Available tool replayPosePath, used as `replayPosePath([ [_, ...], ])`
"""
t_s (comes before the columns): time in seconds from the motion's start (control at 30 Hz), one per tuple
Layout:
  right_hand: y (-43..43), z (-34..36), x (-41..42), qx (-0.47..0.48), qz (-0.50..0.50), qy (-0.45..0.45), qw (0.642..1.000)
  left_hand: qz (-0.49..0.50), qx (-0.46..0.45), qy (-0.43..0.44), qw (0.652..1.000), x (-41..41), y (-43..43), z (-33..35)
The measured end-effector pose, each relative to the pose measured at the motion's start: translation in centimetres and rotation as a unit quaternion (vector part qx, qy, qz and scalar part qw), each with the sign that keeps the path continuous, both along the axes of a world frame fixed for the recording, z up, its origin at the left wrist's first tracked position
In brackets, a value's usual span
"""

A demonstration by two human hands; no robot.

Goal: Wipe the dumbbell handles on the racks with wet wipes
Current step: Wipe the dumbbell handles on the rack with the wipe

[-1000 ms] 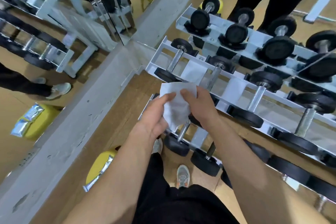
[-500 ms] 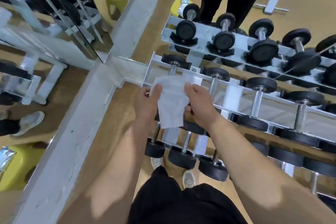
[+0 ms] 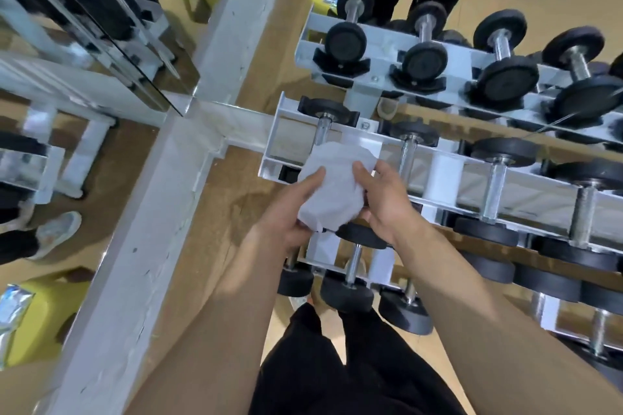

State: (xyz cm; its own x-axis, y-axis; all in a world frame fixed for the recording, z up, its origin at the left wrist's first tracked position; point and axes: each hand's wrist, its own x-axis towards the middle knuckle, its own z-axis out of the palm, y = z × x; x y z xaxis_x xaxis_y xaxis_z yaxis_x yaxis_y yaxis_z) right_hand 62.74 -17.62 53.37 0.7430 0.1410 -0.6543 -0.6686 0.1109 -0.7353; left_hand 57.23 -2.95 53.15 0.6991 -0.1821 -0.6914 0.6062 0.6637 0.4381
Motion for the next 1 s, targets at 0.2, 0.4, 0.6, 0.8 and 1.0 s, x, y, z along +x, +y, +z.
replayPosePath([
  [0.2, 0.0, -2.1, 3.7, 0.078, 0.005, 0.097, 0.992, 0.028, 0.114, 0.023, 0.993, 1.3, 0.5, -2.0],
  [0.4, -0.8, -4.3, 7.4, 0.072, 0.181, 0.076, 0.978, 0.149, 0.122, 0.012, 0.981, 5.2, -0.4, -4.1],
  [0.6, -0.5, -6.0, 11.8, 0.032, 0.264, 0.062, 0.962, 0.266, 0.071, -0.005, 0.961, 8.6, 1.1, -6.5],
  [0.8, 1.0, -8.3, 14.2, -0.137, 0.314, -0.023, 0.939, 0.226, 0.347, 0.07, 0.908, 9.8, 3.0, -8.9],
  [1.0, 2.6, -11.8, 11.8, -0.231, 0.035, -0.098, 0.967, -0.038, 0.609, 0.099, 0.786, 9.9, 2.3, -10.3],
])
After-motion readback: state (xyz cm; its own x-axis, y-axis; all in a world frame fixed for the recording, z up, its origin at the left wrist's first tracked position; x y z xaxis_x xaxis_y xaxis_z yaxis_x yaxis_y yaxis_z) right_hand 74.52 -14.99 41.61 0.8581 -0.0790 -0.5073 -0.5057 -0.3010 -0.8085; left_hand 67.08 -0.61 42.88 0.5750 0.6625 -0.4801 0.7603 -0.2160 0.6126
